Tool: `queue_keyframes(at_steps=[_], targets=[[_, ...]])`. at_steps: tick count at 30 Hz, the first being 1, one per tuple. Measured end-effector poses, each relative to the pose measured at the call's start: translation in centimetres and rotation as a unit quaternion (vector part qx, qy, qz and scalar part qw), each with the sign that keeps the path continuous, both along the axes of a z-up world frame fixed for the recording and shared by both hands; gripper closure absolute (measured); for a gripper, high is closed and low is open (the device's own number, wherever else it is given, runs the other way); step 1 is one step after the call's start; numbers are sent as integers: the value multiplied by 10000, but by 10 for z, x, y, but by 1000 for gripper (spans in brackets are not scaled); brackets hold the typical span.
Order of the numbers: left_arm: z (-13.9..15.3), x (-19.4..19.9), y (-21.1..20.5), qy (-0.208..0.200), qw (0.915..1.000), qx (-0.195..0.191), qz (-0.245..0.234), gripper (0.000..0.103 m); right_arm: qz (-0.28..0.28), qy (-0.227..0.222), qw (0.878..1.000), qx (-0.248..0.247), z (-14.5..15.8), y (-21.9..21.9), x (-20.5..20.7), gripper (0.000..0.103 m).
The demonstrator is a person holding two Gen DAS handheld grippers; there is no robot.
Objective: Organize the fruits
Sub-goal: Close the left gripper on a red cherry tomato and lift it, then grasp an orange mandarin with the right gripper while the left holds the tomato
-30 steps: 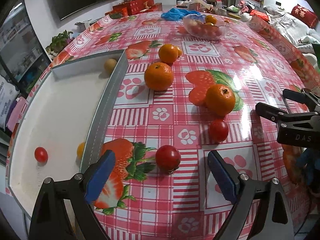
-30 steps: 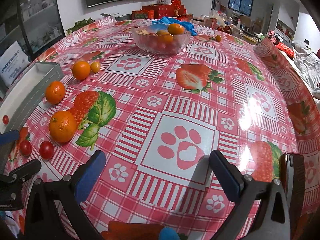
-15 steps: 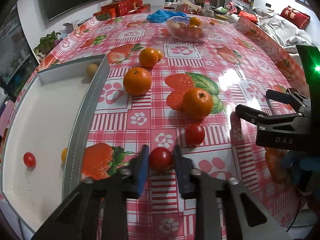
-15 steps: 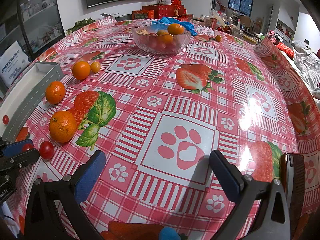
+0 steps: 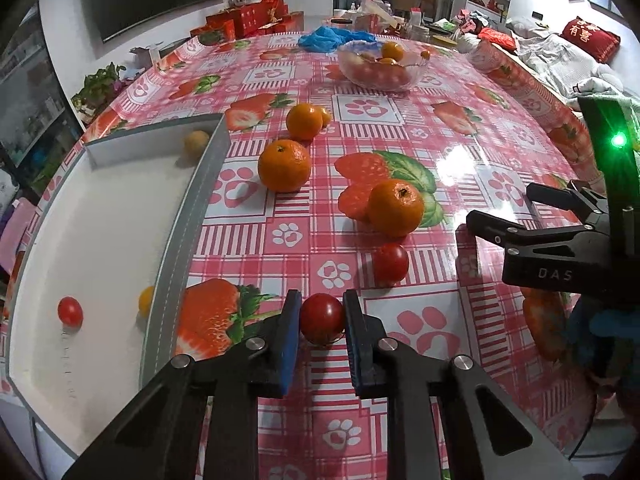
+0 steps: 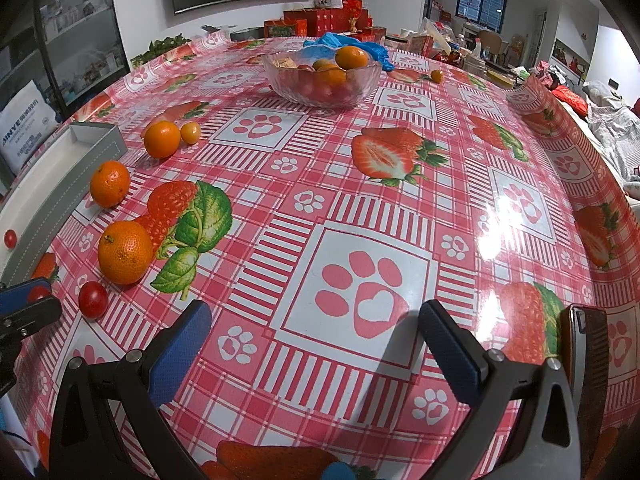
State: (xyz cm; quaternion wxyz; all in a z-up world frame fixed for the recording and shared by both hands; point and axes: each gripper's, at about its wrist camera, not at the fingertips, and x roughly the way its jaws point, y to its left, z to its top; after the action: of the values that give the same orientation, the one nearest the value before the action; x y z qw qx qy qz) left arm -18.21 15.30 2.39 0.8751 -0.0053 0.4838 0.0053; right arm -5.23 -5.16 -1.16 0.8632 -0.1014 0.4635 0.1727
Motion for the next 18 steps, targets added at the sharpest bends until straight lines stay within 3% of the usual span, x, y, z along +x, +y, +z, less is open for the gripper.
queue_keyframes(at_steps=[4,10,18], targets=[[4,-3,5,-59,10000,-33,51,81,22,232,9997,10,3,6,0,0],[8,-7,12,-145,9998,-77,108,81,253,465,9955,781,19,24,-2,0],[13,-14,19,-248,9995,-121,161,81,590,489,9941,767,25,70,-3,2]])
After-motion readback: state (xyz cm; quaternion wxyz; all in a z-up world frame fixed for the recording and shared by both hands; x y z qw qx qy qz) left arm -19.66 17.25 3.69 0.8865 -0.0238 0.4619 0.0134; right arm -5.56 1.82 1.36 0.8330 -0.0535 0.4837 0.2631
